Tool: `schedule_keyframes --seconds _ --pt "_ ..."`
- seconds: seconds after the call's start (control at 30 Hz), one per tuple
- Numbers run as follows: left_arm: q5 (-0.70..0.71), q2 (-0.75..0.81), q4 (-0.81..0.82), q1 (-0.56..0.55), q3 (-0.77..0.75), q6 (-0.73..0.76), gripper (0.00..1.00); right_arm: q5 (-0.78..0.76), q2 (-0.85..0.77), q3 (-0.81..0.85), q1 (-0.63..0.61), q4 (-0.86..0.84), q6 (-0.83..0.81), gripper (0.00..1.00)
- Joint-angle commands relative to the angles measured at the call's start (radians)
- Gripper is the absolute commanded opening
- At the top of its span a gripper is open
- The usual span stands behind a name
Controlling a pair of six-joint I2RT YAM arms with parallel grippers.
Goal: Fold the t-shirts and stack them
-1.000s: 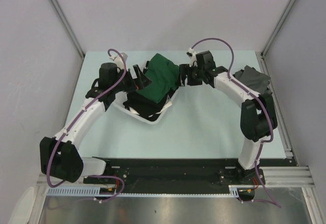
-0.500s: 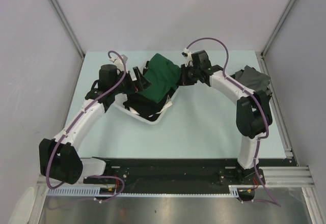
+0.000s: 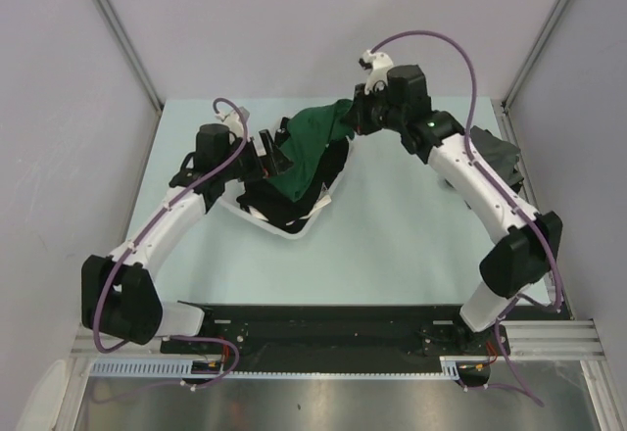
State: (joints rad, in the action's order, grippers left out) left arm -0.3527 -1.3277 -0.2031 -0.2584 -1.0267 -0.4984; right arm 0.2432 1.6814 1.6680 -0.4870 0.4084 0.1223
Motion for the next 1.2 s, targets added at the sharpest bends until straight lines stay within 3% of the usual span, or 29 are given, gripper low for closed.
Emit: schedule_keyframes --seconds 0.0,0.27,0.57,0.77,1.0,1.17 --pt "-0.037 -0.031 0.042 0.004 -0.042 -0.015 1.00 -0.082 -0.146 0.149 0.001 -0.005 -0.044 0.00" --pt "-0.069 -0.111 0.050 -0.002 -0.114 -0.017 0.99 -0.243 -0.279 0.323 0.011 0.075 -0.147 0.00" --pt "-0.101 -0.179 0.044 -0.010 -0.176 -0.008 0.99 -0.321 -0.354 0.478 0.037 0.090 -0.144 0.00" --pt "-0.109 -0.200 0.042 -0.015 -0.188 -0.003 0.99 -0.446 -0.384 0.604 0.038 0.109 -0.236 0.00" --pt "-0.117 -0.222 0.047 -0.019 -0.200 -0.003 0.99 -0.519 -0.431 0.598 0.036 0.079 -0.276 0.00" --pt "-0.123 -0.245 0.053 -0.030 -0.219 -0.009 0.99 -0.565 -0.420 0.408 0.041 0.118 -0.280 0.00"
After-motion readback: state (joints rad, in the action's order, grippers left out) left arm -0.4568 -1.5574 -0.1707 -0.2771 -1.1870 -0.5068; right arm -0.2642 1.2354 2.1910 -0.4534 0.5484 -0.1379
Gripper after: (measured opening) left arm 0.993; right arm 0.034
